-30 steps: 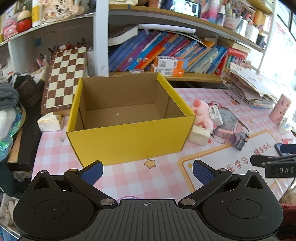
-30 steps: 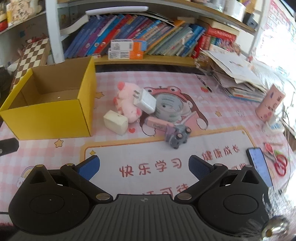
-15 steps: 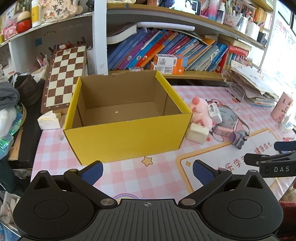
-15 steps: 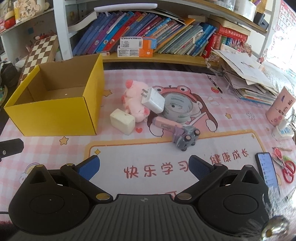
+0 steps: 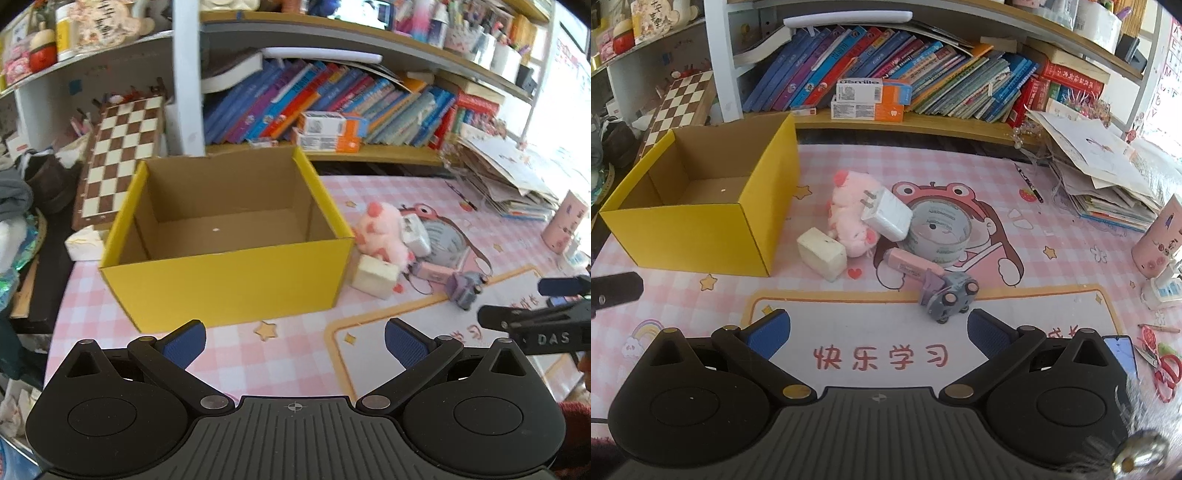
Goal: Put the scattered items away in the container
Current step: 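Move left tool to white block while right tool reaches toward toy truck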
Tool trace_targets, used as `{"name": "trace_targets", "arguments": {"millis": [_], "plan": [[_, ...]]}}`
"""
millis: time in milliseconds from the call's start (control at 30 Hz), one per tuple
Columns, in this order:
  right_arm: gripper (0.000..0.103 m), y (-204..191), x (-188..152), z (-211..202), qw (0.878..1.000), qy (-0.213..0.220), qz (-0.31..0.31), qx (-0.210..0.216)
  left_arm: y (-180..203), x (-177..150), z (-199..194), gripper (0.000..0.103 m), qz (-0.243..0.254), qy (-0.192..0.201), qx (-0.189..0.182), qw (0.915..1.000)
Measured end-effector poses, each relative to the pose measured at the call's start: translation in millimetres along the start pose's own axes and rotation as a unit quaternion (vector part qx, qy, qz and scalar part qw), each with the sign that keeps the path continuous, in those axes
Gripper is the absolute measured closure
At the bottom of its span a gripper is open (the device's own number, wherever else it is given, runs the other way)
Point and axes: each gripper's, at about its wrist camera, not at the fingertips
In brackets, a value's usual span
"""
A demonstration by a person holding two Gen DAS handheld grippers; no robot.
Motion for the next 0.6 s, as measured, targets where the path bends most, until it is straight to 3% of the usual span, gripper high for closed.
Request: {"name": "trace_targets", "arguments": {"millis": [233, 400, 600], "plan": [[0.0, 15, 0, 4, 1.0, 0.013, -0.005, 0.014, 20, 2, 10, 0.0, 0.011, -0.008, -0.019, 0.9997], [0.0, 24, 1, 9, 1.0, 0.022, 0.0, 0.013, 31, 8, 25, 0.0, 0.038, -0.005, -0.004, 0.9992], [0.0, 33, 2, 15, 1.0, 0.023, 0.007, 0.014, 46, 15, 37, 0.0, 0.072, 0.0, -0.034, 0.9968]]}}
Point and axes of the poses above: each gripper's, at about its wrist camera, not at the fingertips, and z roughly the way its jaws point, y to its right, x to its top, and after that the axes turned 14 degrees about -x, right-handed
